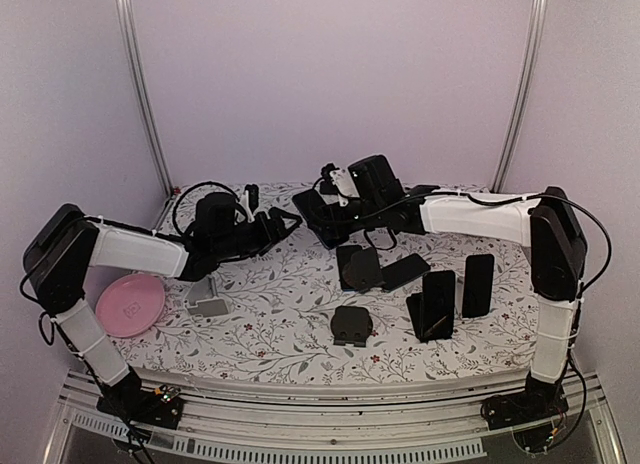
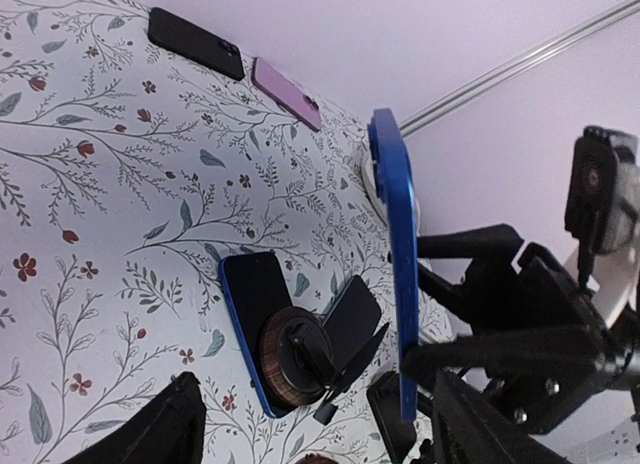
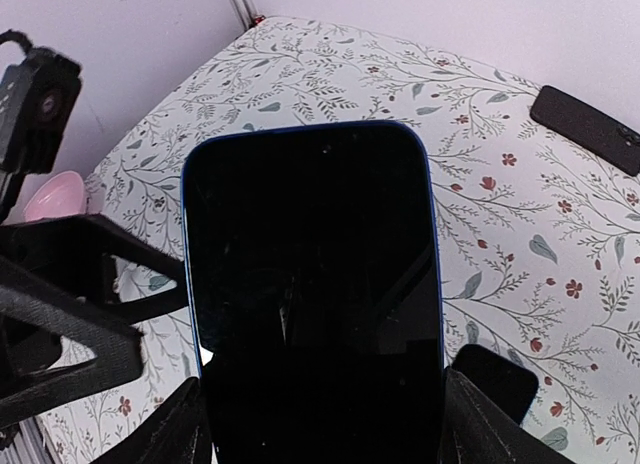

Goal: Place the phone on the phone stand
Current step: Pass from the right arm to the left

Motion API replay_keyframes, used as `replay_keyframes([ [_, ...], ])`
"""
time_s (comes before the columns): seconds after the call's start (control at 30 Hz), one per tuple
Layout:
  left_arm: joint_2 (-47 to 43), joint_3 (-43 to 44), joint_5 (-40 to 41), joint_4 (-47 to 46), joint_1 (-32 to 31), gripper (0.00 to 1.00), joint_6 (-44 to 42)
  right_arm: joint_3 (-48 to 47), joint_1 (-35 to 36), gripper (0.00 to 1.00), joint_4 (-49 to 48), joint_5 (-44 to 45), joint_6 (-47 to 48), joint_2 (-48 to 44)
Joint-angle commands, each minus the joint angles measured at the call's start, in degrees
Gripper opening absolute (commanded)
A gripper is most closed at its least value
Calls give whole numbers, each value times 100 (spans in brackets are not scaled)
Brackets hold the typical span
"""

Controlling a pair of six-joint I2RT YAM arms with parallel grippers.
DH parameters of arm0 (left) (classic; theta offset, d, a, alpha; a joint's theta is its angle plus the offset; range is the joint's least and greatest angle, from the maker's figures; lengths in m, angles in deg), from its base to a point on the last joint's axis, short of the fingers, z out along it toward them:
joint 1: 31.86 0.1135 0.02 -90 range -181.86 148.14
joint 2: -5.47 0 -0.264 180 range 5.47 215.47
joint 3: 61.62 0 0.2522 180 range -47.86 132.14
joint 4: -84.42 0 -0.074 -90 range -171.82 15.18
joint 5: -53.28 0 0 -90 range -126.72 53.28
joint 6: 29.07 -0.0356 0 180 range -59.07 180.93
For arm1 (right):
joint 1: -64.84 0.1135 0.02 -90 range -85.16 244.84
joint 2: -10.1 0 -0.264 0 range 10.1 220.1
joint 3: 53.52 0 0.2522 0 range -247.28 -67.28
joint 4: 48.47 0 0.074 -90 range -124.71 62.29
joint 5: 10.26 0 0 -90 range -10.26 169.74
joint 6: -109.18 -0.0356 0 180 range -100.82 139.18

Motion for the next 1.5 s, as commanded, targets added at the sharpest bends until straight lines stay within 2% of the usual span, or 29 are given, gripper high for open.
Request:
replay_keyframes([
  [0.0, 231, 229, -171, -505, 91, 74, 397, 85, 278, 51, -450, 146, 85, -413],
  [0.13, 302, 257, -211, -664, 90, 67, 547, 109, 475, 51, -397, 382, 169, -451],
  [0.3, 342, 209, -270, -849, 90, 51, 688, 170, 599, 51, -393, 531, 210, -469],
  [0.5, 368, 185, -400, -967, 90, 2, 724, 283, 702, 51, -423, 603, 169, -509],
  [0.53, 371, 178, -436, -991, 84, 0, 698, 298, 722, 52, -415, 614, 147, -524],
  [0.63, 319, 121, -562, -1094, 62, 0, 587, 373, 730, 53, -404, 578, 74, -579],
  [0.7, 243, 77, -660, -1105, 43, 0, 469, 472, 729, 59, -438, 535, 17, -654],
  [0.97, -200, -303, -927, -1075, 34, 0, 7, 1030, 731, 91, -668, 233, -162, -1153],
  [1.1, -465, -487, -1036, -1057, 25, 0, -240, 1381, 729, 95, -762, 103, -267, -1453],
  [1.47, -1114, -829, -1688, -1011, -99, 0, -1080, 2349, 729, 96, -1013, -155, -540, -2478],
])
